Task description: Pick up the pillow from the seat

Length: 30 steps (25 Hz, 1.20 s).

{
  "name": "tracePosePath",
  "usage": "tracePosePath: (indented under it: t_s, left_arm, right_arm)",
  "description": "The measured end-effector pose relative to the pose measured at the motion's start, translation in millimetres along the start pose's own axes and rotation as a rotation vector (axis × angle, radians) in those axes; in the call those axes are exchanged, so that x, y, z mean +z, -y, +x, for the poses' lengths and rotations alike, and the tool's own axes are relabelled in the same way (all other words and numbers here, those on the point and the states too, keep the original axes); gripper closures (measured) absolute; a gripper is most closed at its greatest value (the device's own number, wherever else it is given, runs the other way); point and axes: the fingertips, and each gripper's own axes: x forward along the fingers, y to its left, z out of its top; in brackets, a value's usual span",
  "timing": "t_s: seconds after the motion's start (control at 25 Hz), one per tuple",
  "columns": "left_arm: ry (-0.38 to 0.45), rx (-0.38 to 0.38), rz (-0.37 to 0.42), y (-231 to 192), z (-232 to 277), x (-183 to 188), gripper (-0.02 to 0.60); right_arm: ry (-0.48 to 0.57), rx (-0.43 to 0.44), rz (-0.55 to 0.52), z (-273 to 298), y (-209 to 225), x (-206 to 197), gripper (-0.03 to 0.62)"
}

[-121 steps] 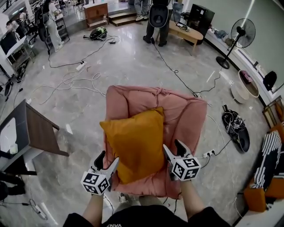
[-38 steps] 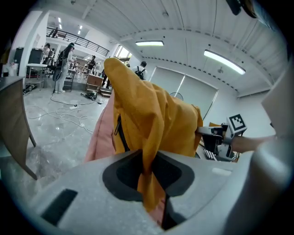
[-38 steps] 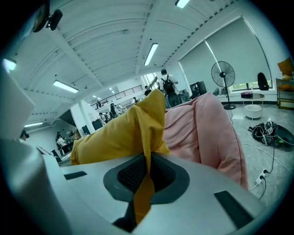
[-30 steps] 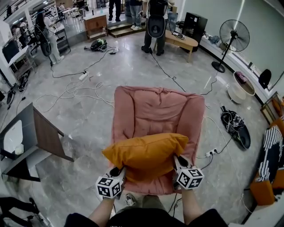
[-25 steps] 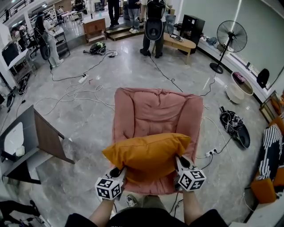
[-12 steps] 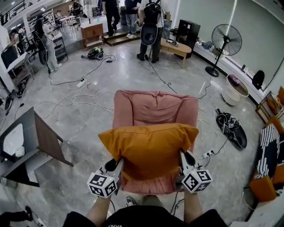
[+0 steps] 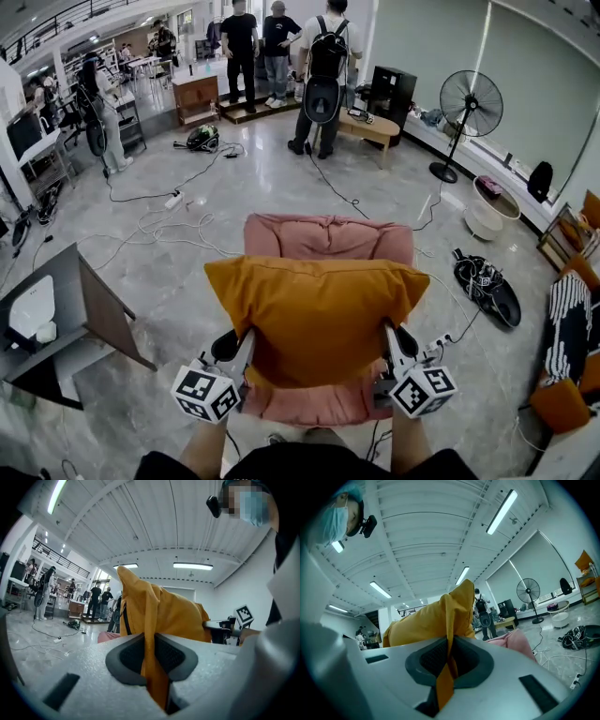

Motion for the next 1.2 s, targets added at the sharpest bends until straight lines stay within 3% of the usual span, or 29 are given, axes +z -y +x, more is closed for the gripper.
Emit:
tracePosePath:
  t_s: [0.64, 1.2]
  left_arm:
    - [0.145, 0.061, 0.074, -21, -28, 103, 0.526]
    - [0.221, 0.082, 0.111, -20, -30, 115, 0.526]
  right_arm:
    - [0.1, 0.119, -0.018, 25, -61, 75, 0.569]
    - [0.151, 0.16, -0.044, 30, -62, 85, 0.569]
